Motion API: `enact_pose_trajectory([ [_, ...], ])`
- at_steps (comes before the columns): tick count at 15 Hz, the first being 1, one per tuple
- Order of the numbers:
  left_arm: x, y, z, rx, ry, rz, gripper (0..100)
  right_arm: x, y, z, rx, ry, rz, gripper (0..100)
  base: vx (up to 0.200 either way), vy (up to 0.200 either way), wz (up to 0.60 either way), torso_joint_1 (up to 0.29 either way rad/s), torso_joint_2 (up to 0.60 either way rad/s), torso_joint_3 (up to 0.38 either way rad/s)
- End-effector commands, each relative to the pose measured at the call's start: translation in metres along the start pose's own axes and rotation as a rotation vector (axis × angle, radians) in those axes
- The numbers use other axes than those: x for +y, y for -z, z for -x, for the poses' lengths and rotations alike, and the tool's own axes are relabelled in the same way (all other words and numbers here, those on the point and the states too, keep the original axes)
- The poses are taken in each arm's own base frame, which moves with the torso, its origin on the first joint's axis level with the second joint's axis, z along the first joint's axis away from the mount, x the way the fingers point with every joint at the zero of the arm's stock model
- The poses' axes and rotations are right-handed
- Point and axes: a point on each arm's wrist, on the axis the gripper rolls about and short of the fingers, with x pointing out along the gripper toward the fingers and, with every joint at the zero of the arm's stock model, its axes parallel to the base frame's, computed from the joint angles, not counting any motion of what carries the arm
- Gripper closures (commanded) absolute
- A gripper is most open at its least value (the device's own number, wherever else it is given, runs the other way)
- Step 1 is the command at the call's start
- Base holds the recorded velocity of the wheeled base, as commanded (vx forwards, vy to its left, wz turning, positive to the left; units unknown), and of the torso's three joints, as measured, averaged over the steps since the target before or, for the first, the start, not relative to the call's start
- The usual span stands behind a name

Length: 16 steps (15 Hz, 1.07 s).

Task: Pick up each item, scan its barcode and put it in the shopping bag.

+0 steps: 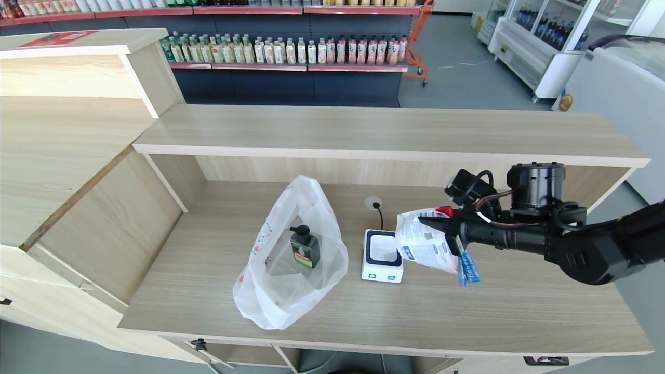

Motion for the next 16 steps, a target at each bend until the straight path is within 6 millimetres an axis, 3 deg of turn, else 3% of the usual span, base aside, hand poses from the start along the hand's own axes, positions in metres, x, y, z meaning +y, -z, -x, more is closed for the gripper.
enact_pose_trajectory([
  [1, 0.000, 0.000, 0.000, 0.000, 0.000, 0.001, 0, -0.002, 0.005, -0.012, 0.000, -0.014, 0.002, 100, 0.000, 0.000, 0.00, 0.000, 0.00, 0.000],
  [5, 0.000, 0.000, 0.000, 0.000, 0.000, 0.001, 0, -0.015, 0.026, -0.029, -0.092, -0.094, 0.085, 100, 0.000, 0.000, 0.00, 0.000, 0.00, 0.000],
  [12, 0.000, 0.000, 0.000, 0.000, 0.000, 0.001, 0, -0.011, 0.061, -0.059, -0.299, -0.217, 0.303, 100, 0.000, 0.000, 0.00, 0.000, 0.00, 0.000],
  [16, 0.000, 0.000, 0.000, 0.000, 0.000, 0.001, 0, -0.017, 0.067, -0.074, -0.371, -0.249, 0.432, 100, 0.000, 0.000, 0.00, 0.000, 0.00, 0.000],
])
